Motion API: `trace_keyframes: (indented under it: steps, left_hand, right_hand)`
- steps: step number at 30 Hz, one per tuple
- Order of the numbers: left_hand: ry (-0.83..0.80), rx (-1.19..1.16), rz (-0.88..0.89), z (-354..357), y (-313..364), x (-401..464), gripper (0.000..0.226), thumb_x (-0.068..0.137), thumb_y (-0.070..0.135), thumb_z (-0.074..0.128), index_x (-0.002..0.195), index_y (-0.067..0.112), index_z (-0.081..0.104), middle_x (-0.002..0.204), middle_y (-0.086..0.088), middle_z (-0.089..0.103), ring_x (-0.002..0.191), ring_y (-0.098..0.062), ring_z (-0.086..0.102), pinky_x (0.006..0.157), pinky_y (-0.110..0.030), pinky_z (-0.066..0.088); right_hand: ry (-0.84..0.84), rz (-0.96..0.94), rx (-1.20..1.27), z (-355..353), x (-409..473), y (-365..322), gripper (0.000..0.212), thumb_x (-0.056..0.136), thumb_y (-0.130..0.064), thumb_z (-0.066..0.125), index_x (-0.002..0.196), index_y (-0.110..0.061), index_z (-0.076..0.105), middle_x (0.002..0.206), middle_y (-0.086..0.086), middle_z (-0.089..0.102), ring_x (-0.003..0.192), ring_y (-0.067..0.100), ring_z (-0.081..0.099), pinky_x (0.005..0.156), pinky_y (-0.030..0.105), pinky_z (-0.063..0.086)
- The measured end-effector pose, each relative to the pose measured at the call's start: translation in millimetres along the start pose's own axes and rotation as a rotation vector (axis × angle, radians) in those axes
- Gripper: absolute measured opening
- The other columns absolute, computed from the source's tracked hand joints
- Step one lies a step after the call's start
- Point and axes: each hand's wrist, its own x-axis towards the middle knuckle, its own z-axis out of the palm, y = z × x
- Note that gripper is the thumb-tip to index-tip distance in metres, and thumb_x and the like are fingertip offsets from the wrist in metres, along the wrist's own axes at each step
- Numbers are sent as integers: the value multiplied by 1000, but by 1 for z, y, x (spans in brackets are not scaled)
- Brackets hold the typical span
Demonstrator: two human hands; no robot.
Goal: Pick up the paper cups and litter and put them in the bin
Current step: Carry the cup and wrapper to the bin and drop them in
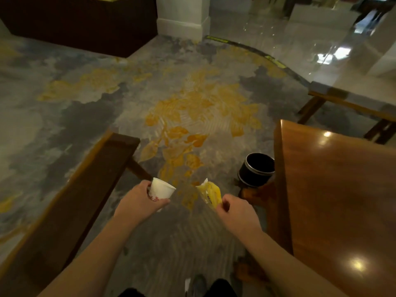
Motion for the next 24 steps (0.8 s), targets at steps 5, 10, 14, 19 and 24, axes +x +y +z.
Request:
trace_keyframes:
  steps: [5,10,14,19,24]
  left_hand:
    - [-11,-22,83,-21,35,107,87,59,75,74,128,26,52,116,3,65,91,-16,60,74,-37,52]
    - [-82,-60,216,-25,63,241,87,57,76,74,127,28,53,114,5,66,91,-15,63,74,-39,55]
    - [-183,-34,312,-34,88,351,96,55,80,70,133,29,52,113,7,66,80,-9,58,61,-30,48]
    - [-339,15,400,-44,141,452,92,54,76,74,128,27,52,101,11,58,80,-9,60,67,-35,55]
    - [-453,107,545,-5,215,525,79,62,66,80,125,25,56,100,10,60,76,-8,59,65,-35,56]
  right_hand:
    - [42,36,-24,-16,93,-20,24,89,-36,59,75,-18,55,69,-2,61,68,22,61,62,44,53]
    - [113,174,9,-9,191,-31,22,89,-39,59,75,-22,55,66,-3,61,63,14,59,61,44,56]
    - [162,350,54,-9,260,-46,22,87,-40,59,73,-23,55,66,-3,60,64,15,60,61,40,54]
    - [232,589,115,-23,313,-41,25,87,-41,57,69,-25,49,63,-4,58,58,10,55,48,32,43]
    - [300,779,184,-36,348,-6,22,87,-41,55,70,-27,50,65,-6,59,59,10,56,47,31,41]
